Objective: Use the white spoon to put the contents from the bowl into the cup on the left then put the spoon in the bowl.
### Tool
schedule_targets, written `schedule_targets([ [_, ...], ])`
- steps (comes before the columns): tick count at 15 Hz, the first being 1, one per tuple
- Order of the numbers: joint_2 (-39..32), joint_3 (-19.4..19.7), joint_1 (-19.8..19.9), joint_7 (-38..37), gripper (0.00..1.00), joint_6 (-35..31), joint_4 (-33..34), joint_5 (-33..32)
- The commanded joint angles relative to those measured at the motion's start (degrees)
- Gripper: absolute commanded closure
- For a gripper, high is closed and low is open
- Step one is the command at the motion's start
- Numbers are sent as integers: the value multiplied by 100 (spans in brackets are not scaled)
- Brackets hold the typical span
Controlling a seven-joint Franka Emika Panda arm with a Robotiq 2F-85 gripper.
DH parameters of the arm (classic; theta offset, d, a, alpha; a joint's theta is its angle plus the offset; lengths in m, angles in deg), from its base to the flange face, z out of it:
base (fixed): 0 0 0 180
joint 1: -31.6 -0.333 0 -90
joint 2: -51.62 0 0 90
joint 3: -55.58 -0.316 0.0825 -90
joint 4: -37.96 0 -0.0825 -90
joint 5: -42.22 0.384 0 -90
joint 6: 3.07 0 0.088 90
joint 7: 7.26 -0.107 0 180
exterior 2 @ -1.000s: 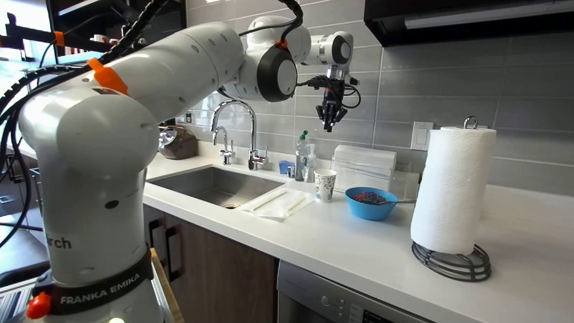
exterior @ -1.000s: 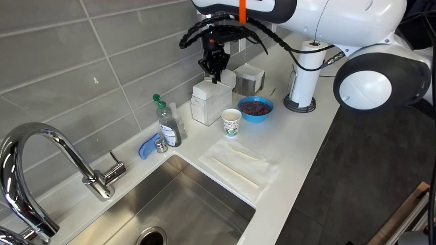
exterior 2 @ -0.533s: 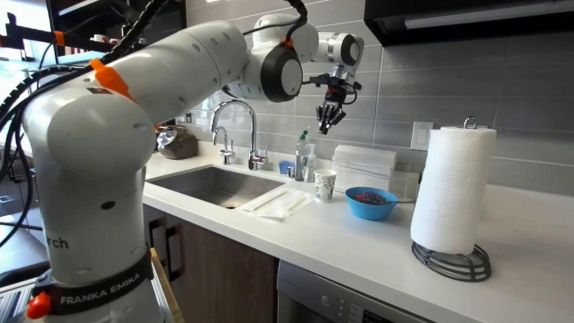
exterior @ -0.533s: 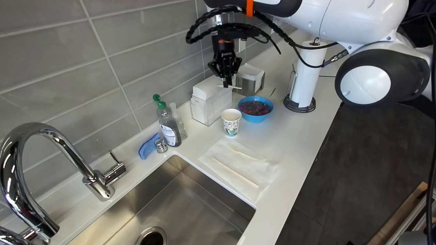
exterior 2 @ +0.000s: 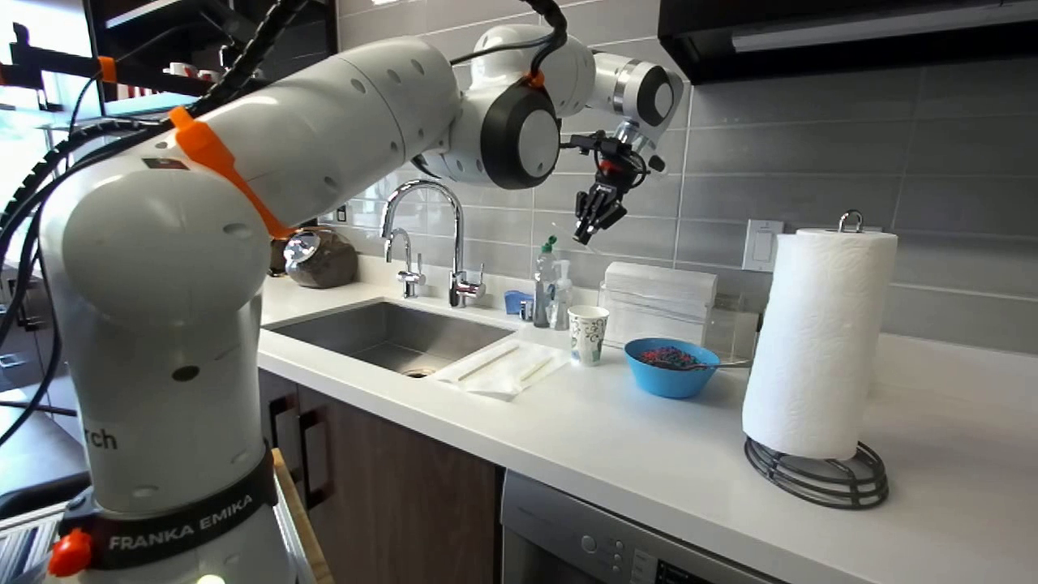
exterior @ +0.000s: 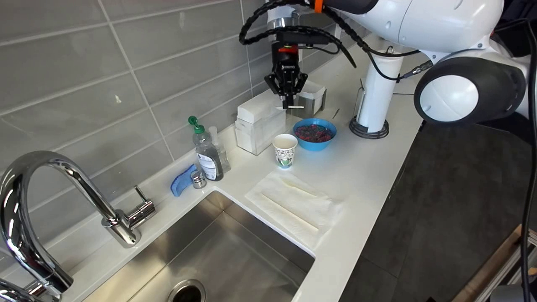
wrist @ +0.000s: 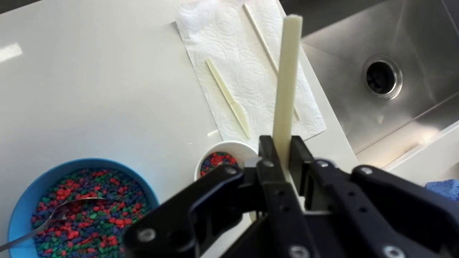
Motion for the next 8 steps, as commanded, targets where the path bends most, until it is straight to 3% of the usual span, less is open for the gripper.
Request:
schedule_targets([
  [1,-140,-194,243,-263,96,275,23,423],
  [8,-393,-292,565,-459,96,834,3,826],
])
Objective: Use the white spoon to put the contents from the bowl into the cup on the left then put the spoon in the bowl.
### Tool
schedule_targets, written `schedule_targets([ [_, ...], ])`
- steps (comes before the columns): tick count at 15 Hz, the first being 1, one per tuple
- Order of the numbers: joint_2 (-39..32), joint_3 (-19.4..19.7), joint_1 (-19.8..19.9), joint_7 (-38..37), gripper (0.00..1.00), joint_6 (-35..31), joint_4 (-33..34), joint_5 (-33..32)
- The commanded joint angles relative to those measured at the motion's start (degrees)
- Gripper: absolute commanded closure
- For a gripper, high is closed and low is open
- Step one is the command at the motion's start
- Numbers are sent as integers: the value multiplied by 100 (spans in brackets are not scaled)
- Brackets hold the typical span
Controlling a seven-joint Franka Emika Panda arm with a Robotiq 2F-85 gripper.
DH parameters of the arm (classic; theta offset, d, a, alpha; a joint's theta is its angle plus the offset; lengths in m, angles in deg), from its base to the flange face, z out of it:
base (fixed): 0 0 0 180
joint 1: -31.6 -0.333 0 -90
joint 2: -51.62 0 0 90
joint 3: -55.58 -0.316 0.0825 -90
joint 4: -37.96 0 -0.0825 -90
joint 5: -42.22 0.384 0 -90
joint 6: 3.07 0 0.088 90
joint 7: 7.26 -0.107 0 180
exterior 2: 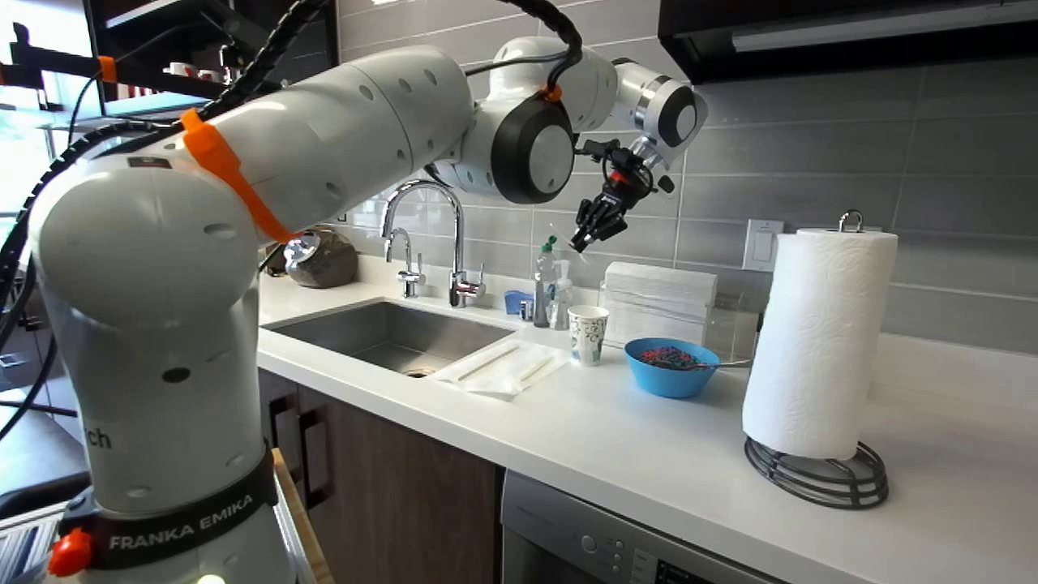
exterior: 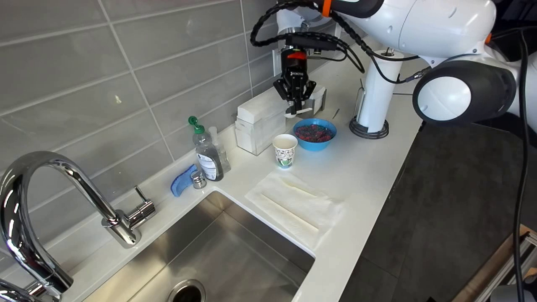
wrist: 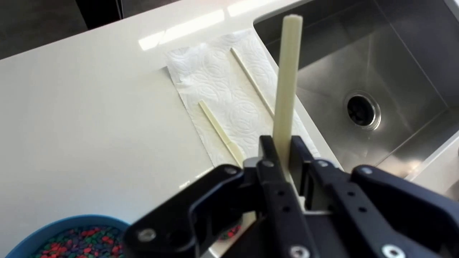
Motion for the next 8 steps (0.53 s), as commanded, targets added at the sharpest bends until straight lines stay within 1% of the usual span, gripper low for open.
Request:
schedule_targets([
  [1,-159,-38,154,-245,96,340,23,176],
  [6,-324,135,239,-352,96,804,22,15],
  [8,-391,292,215,-345,96,983,55,-168],
])
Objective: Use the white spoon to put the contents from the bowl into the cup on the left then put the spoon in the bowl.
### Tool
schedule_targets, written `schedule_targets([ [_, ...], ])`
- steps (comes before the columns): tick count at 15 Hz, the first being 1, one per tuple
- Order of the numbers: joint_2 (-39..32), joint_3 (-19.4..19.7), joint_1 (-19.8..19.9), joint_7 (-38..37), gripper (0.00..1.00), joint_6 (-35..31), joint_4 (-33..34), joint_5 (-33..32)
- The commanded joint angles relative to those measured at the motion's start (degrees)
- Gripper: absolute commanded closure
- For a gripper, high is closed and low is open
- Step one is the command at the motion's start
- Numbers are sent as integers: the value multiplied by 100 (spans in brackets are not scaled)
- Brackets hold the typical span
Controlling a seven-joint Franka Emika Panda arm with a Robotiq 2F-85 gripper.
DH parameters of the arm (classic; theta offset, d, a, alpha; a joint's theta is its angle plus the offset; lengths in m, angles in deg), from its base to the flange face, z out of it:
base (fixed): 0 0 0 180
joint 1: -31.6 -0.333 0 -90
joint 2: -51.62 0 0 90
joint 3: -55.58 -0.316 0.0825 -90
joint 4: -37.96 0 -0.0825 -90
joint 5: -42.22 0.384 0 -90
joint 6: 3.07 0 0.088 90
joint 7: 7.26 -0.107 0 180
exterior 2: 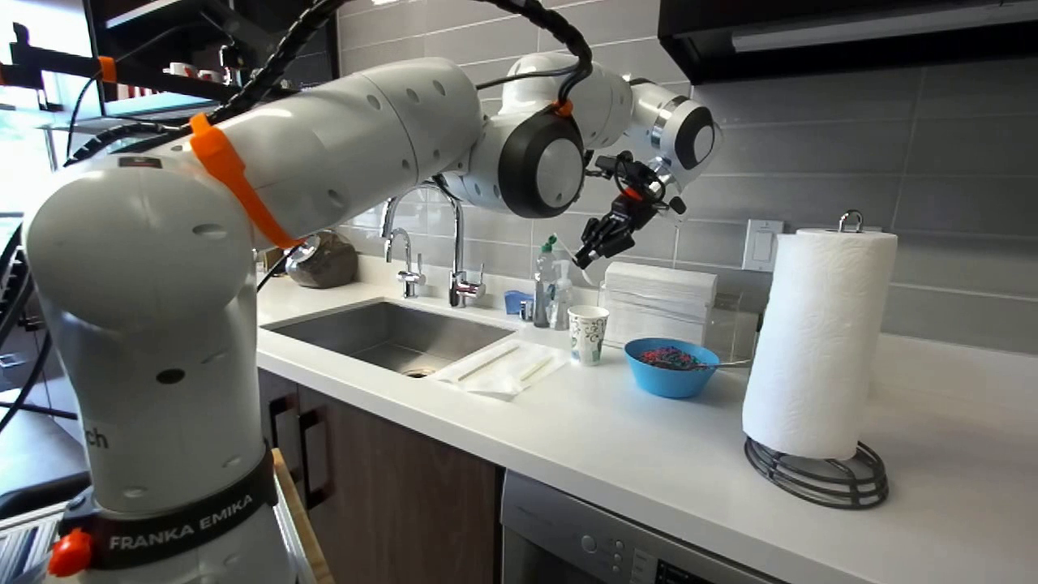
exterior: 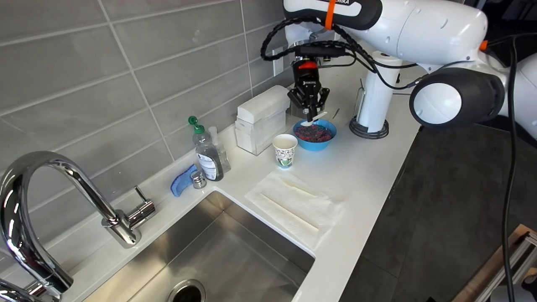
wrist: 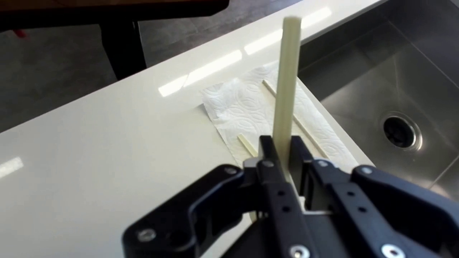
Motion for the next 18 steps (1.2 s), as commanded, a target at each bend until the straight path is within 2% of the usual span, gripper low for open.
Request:
schedule_targets([
  [1,-76,57,8,-18,85,130,88,-49],
  [2,14,86,24,10,85,90,-127,-122],
  [9,1,111,23,-24,85,108,-151,-149],
  [10,1,111,23,-26,96,109,-151,-149],
  [12,-108,222,2,4,96,-51,-95,-308],
  [14,-377,310,8,-49,96,-12,265,-385],
  [18,-493,466,45,-33,96,-394,132,-586],
])
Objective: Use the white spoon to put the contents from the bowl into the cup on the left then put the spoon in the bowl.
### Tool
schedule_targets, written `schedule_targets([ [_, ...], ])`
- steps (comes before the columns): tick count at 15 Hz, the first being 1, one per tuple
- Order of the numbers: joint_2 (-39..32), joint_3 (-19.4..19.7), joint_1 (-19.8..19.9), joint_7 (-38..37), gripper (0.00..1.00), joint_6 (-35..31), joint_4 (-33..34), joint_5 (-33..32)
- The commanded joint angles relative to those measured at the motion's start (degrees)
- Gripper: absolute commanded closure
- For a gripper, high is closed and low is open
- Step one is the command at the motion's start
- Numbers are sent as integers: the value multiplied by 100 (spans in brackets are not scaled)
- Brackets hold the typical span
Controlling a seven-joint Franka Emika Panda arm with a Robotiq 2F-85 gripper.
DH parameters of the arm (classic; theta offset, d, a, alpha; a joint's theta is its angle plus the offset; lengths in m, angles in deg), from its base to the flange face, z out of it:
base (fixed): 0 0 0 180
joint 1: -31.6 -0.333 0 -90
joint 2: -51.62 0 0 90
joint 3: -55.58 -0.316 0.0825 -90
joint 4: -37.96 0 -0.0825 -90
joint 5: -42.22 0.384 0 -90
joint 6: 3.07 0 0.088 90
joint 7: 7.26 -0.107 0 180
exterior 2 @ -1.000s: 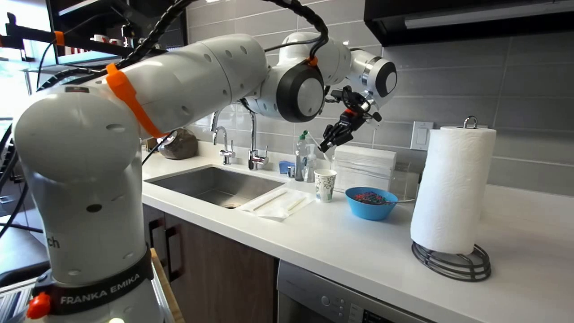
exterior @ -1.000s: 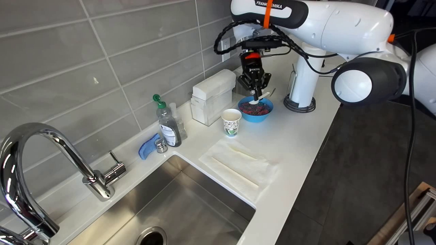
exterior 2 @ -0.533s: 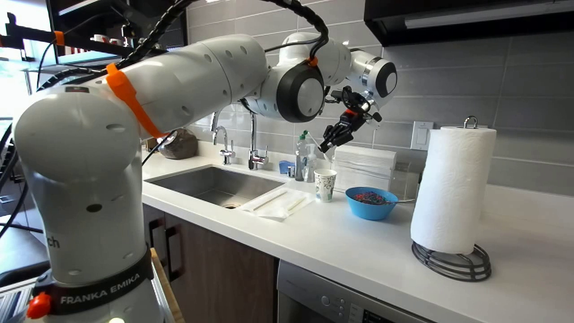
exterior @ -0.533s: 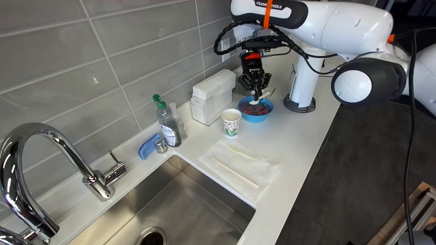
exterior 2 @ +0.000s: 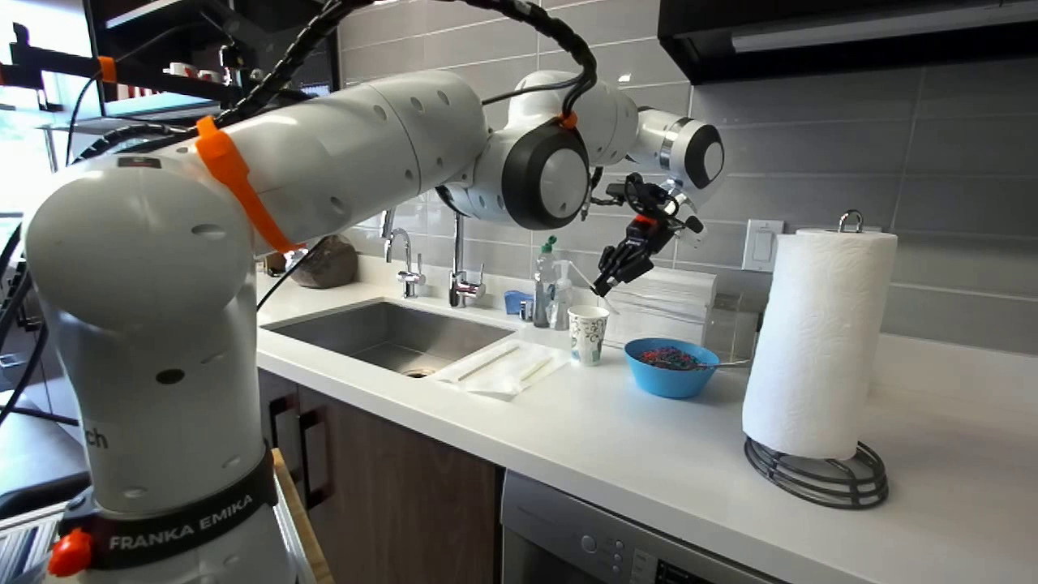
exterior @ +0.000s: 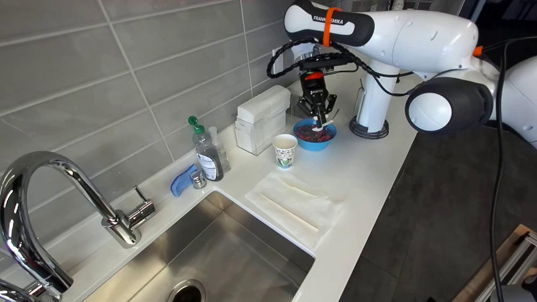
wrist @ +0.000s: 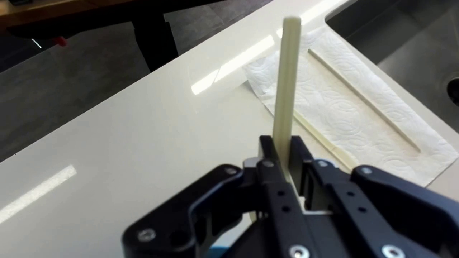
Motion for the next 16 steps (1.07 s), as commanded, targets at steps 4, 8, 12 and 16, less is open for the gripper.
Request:
schedule_targets([
  [4,-445,26,133,105,96,-692,154,-87],
  [8,-607,46,222,259,96,-1102,178,-146],
  [12,-734,-94,379,476,96,-1391,164,-3],
  [16,-850,-186,513,608,96,-1567,132,90],
])
